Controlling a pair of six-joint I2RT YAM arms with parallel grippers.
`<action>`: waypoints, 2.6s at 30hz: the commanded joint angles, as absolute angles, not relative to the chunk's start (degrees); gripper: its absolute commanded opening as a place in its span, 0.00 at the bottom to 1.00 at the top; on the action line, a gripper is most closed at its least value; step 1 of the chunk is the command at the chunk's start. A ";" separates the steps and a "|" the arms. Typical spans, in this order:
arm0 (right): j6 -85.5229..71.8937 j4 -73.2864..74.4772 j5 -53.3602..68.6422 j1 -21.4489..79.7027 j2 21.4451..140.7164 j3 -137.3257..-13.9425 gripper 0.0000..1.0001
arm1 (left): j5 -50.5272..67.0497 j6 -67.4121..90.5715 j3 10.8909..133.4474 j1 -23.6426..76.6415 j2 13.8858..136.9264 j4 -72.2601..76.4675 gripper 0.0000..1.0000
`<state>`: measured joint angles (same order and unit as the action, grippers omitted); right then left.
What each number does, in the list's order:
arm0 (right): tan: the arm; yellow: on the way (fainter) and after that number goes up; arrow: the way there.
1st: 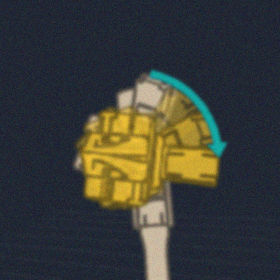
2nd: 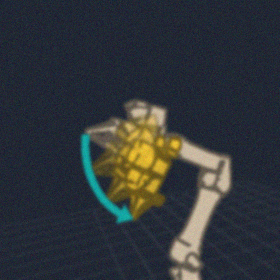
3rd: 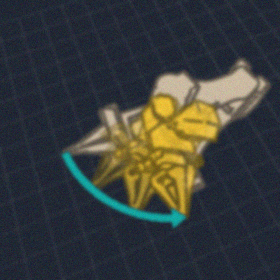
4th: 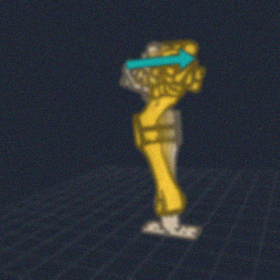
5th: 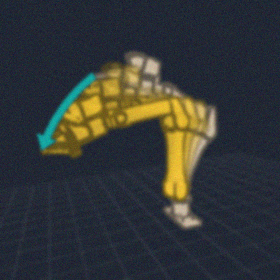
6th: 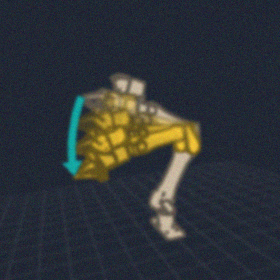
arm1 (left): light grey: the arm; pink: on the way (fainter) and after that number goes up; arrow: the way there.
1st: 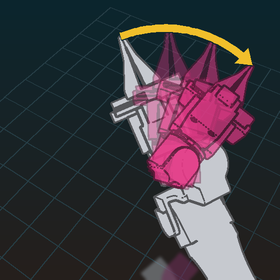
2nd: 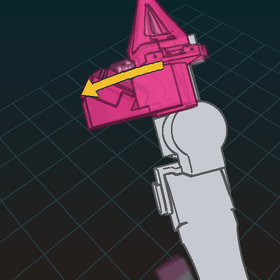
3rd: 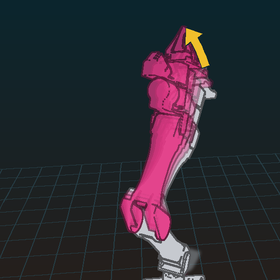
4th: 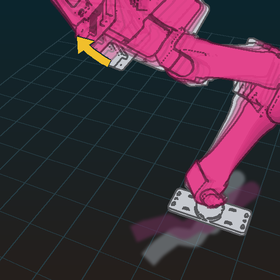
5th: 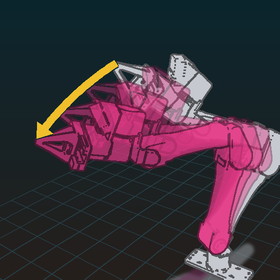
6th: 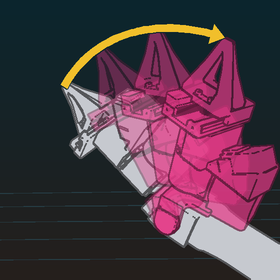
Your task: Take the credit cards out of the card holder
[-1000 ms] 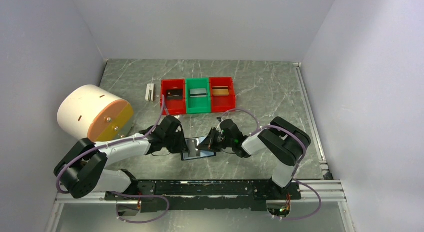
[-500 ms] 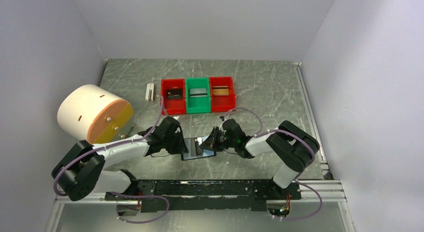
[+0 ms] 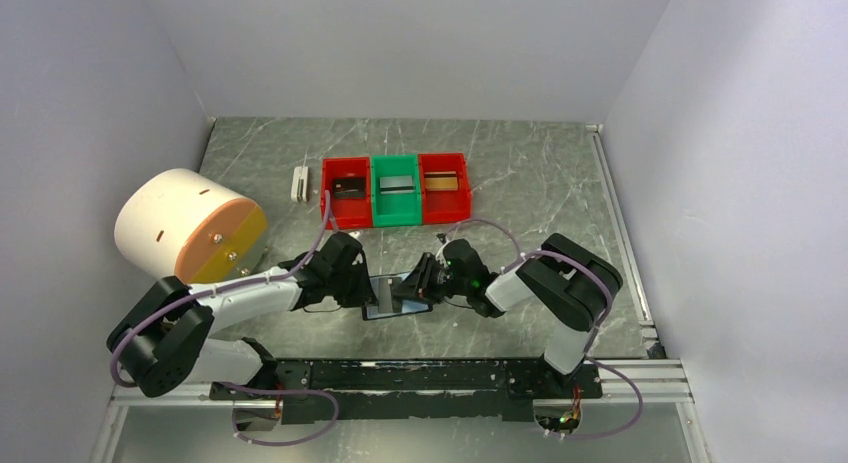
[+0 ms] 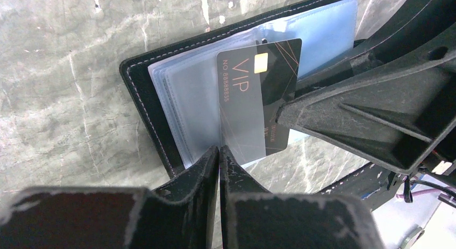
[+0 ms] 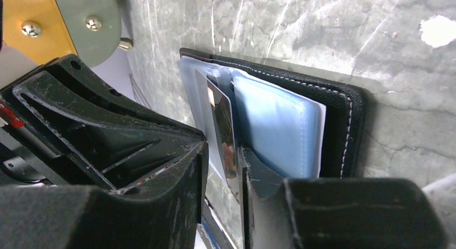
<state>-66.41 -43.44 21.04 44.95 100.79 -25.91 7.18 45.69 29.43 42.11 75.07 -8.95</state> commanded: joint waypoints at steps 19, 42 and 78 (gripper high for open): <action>-57.10 -22.78 8.95 44.59 86.34 -27.14 0.00 | -0.93 47.11 29.00 43.00 70.64 -11.79 0.17; -40.37 -20.08 0.93 47.18 72.88 -32.06 0.00 | -8.64 44.32 33.26 39.18 55.68 -22.61 0.52; 32.63 -11.96 -13.00 56.32 116.64 -86.25 0.00 | -12.57 32.00 41.10 21.79 29.96 -34.96 0.99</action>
